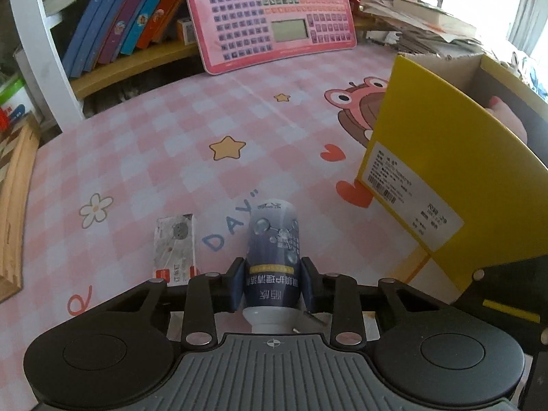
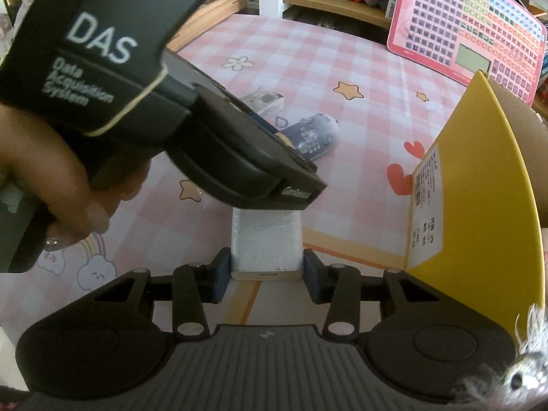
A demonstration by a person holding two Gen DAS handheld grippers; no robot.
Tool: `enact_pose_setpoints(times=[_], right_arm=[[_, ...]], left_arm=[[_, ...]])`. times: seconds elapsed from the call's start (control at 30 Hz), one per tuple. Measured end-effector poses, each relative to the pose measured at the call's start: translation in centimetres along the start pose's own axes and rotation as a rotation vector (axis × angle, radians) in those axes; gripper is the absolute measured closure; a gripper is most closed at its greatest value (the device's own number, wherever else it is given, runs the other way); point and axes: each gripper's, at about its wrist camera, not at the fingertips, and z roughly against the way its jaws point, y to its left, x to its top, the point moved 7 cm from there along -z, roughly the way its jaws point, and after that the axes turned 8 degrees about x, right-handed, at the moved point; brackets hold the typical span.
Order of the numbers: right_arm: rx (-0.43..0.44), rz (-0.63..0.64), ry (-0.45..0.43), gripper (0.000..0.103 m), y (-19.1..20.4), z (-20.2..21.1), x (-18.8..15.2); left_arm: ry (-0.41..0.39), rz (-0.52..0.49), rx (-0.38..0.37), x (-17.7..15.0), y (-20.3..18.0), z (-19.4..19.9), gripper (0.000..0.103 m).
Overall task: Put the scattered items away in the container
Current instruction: 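Grasp the blue-and-white bottle with the left tool while the right tool grasps the white charger block, then lift and carry the bottle and charger block toward the yellow box with both tools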
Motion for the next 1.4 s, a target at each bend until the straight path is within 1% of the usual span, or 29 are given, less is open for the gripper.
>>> enact_pose_setpoints(times=[0.1, 0.13, 0.23, 0.33, 0.4, 0.53, 0.6, 0.7, 0.77, 0.83, 1.0, 1.2, 1.4], right_arm=[[0.007, 0.020, -0.004, 0.062, -0.1, 0.0, -0.1], [0.012, 0.027, -0.004, 0.062, 0.0, 0.1, -0.2], [0.034, 0.026, 0.005, 0.062, 0.2, 0.4, -0.6], [0.047, 0.009, -0.002, 0.062, 0.2, 0.9, -0.8], [0.048, 0.016, -0.017, 0.062, 0.4, 1.4, -0.8], [0.045, 0.052, -0.058, 0.062, 0.9, 2.8, -0.5], [0.041, 0.059, -0.073, 0.062, 0.9, 3.5, -0.3], [0.059, 0.053, -0.060, 0.062, 0.7, 4.3, -0.3], [0.062, 0.048, -0.054, 0.063, 0.5, 5.0, -0.7], [0.059, 0.045, -0.052, 0.062, 0.6, 5.7, -1.2], [0.063, 0.010, -0.071, 0.063, 1.3, 7.2, -2.4], [0.073, 0.010, -0.080, 0.062, 2.7, 8.7, -3.2], [0.087, 0.034, -0.092, 0.062, 5.1, 10.3, -4.7]], left_arm=[[0.008, -0.002, -0.002, 0.0, 0.2, 0.1, 0.072], [0.017, 0.013, -0.005, 0.0, 0.3, 0.2, 0.072], [0.003, 0.095, -0.011, 0.0, 1.2, 1.4, 0.072], [-0.038, 0.198, -0.019, 0.3, 2.5, 3.7, 0.072], [-0.065, 0.242, -0.027, 0.3, 3.1, 5.2, 0.072], [-0.104, 0.326, -0.067, -0.4, 3.8, 8.4, 0.072], [-0.112, 0.365, -0.072, -1.1, 4.1, 9.7, 0.072], [-0.116, 0.425, -0.077, -2.6, 4.5, 11.4, 0.072], [-0.121, 0.456, -0.075, -3.6, 4.8, 12.4, 0.072], [-0.122, 0.489, -0.090, -4.8, 4.9, 13.0, 0.072], [-0.107, 0.572, -0.116, -7.6, 4.6, 14.5, 0.072], [-0.113, 0.612, -0.116, -10.1, 3.8, 16.7, 0.072], [-0.126, 0.655, -0.113, -12.5, 3.6, 18.7, 0.072]])
